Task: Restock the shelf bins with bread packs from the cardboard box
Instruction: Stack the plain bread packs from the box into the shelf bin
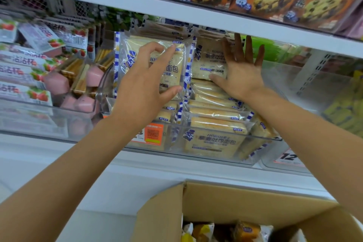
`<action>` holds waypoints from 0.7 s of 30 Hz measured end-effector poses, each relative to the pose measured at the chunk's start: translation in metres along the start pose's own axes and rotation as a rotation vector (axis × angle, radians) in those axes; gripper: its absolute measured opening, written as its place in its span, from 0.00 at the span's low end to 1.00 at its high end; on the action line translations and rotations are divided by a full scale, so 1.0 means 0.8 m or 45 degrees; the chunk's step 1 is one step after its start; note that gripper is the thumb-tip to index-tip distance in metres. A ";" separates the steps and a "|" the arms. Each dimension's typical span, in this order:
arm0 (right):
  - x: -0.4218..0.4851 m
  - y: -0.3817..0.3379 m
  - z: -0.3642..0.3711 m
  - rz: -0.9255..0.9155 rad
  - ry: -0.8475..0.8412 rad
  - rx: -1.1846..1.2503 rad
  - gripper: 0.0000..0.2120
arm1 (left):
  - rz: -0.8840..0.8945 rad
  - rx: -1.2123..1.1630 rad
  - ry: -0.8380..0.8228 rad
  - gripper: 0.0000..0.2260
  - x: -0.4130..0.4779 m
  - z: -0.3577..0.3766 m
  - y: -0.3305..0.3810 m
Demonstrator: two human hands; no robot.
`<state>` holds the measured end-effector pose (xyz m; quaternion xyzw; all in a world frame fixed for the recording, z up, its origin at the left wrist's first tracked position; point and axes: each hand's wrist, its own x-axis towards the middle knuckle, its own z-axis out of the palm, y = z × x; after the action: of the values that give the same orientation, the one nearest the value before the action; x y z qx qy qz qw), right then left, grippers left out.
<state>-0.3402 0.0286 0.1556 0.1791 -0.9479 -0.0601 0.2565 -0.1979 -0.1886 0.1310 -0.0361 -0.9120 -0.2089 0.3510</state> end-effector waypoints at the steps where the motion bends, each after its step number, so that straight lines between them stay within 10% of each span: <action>1: -0.002 0.001 -0.003 0.010 -0.019 0.014 0.45 | -0.006 0.007 -0.009 0.35 0.000 -0.001 0.001; 7: -0.025 0.009 -0.033 -0.109 -0.120 0.235 0.40 | -0.100 -0.082 -0.007 0.31 -0.015 -0.012 0.025; 13: -0.099 0.020 -0.065 -0.092 0.042 0.751 0.05 | -0.148 -0.202 -0.126 0.09 -0.069 -0.007 0.092; 21: -0.289 0.086 -0.075 0.172 -0.110 0.999 0.04 | -0.243 -0.447 -0.697 0.05 -0.164 0.053 0.212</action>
<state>-0.1451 0.1770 0.1143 0.1981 -0.9184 0.3160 0.1319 -0.0899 -0.0063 0.0769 -0.0650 -0.9217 -0.3775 0.0605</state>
